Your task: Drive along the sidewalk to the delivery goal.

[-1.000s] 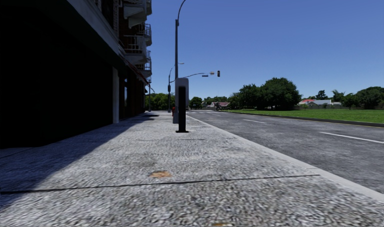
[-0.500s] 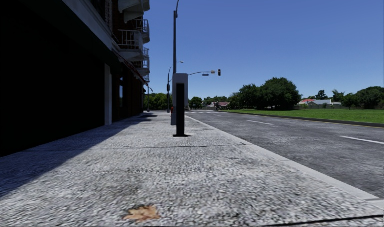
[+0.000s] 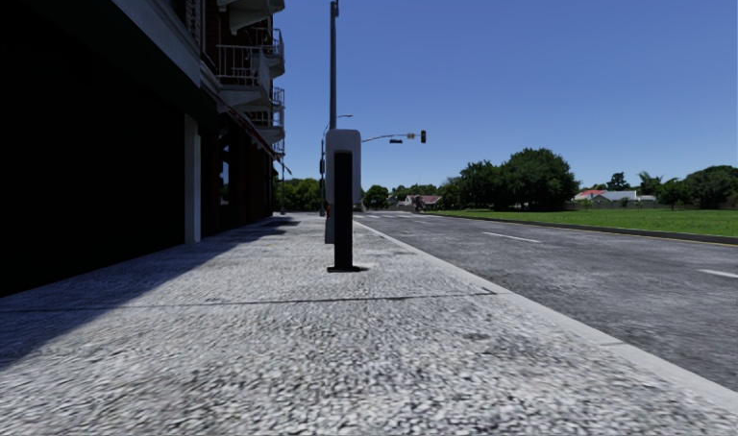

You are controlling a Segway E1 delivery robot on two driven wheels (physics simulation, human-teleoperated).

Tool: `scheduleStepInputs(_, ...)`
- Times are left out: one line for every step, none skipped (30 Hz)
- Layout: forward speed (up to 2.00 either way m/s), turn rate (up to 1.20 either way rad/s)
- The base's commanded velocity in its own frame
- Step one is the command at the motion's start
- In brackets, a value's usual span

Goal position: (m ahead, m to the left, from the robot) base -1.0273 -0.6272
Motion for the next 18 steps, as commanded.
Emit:
scheduleStepInputs(0.00,0.00)
scheduleStepInputs(0.00,0.00)
scheduleStepInputs(0.00,0.00)
scheduleStepInputs(0.00,0.00)
scheduleStepInputs(0.00,0.00)
scheduleStepInputs(0.00,0.00)
scheduleStepInputs(0.00,0.00)
scheduleStepInputs(0.00,0.00)
scheduleStepInputs(0.00,0.00)
scheduleStepInputs(0.00,0.00)
scheduleStepInputs(0.00,0.00)
scheduleStepInputs(0.00,0.00)
scheduleStepInputs(0.00,0.00)
scheduleStepInputs(0.00,0.00)
scheduleStepInputs(0.00,0.00)
scheduleStepInputs(0.00,0.00)
scheduleStepInputs(0.00,0.00)
scheduleStepInputs(0.00,0.00)
